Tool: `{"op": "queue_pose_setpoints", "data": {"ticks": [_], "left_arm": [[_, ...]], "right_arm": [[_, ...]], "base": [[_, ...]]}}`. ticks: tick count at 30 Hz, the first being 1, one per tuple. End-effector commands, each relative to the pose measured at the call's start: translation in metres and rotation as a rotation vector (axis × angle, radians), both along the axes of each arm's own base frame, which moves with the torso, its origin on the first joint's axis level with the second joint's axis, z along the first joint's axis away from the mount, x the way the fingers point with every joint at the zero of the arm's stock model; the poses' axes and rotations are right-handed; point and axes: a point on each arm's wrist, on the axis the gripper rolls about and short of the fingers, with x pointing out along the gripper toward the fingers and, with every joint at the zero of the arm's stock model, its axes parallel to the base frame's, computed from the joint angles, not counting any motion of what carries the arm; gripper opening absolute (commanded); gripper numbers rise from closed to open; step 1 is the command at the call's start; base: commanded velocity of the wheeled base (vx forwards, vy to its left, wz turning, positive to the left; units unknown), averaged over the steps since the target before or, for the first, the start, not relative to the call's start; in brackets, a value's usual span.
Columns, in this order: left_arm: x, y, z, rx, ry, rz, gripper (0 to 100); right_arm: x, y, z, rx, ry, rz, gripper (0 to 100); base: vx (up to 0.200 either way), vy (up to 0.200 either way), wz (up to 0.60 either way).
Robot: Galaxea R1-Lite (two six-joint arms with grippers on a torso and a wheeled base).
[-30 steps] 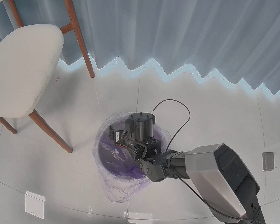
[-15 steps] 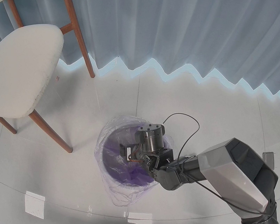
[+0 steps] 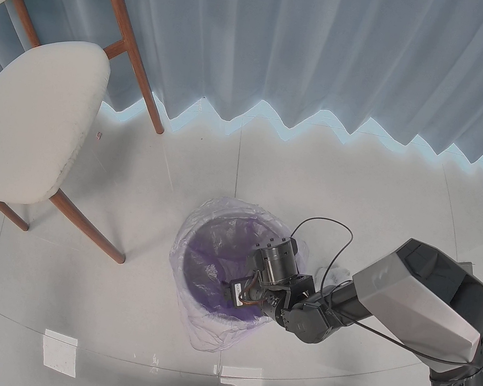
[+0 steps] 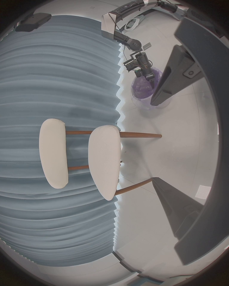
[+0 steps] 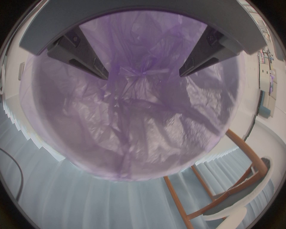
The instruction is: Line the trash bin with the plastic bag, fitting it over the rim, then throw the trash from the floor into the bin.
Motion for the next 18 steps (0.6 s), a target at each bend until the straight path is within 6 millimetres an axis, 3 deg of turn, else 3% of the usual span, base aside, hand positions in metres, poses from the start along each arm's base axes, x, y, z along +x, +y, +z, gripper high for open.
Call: {"op": "queue_pose_setpoints", "data": {"ticks": [1, 6, 9, 12, 14, 15, 18], "left_arm": [[0.0, 0.0, -0.005, -0.006, 0.001, 0.007, 100], [0.0, 0.0, -0.005, -0.005, 0.001, 0.007, 100], [0.0, 0.0, -0.005, -0.005, 0.001, 0.007, 100], [0.0, 0.0, -0.005, -0.005, 0.001, 0.007, 100], [0.0, 0.0, -0.005, -0.005, 0.001, 0.007, 100], [0.0, 0.0, -0.005, -0.005, 0.001, 0.007, 100], [0.0, 0.0, -0.005, -0.005, 0.001, 0.007, 100]], "right_arm": [[-0.01, 0.0, -0.011, -0.029, 0.036, 0.02, 100], [-0.008, 0.002, -0.007, -0.005, 0.006, 0.028, 100], [0.008, 0.008, 0.027, 0.078, -0.114, 0.021, 100], [0.011, 0.002, 0.057, 0.117, -0.172, 0.007, 100], [0.01, -0.001, 0.066, 0.127, -0.188, 0.002, 100], [0.006, -0.006, 0.088, 0.158, -0.222, 0.001, 100], [-0.004, -0.019, 0.121, 0.227, -0.264, -0.033, 100]], "base": [[0.0, 0.0, 0.0], [0.0, 0.0, 0.0], [0.0, 0.0, 0.0], [0.0, 0.0, 0.0], [0.0, 0.0, 0.0], [0.0, 0.0, 0.0], [0.0, 0.0, 0.0]]}}
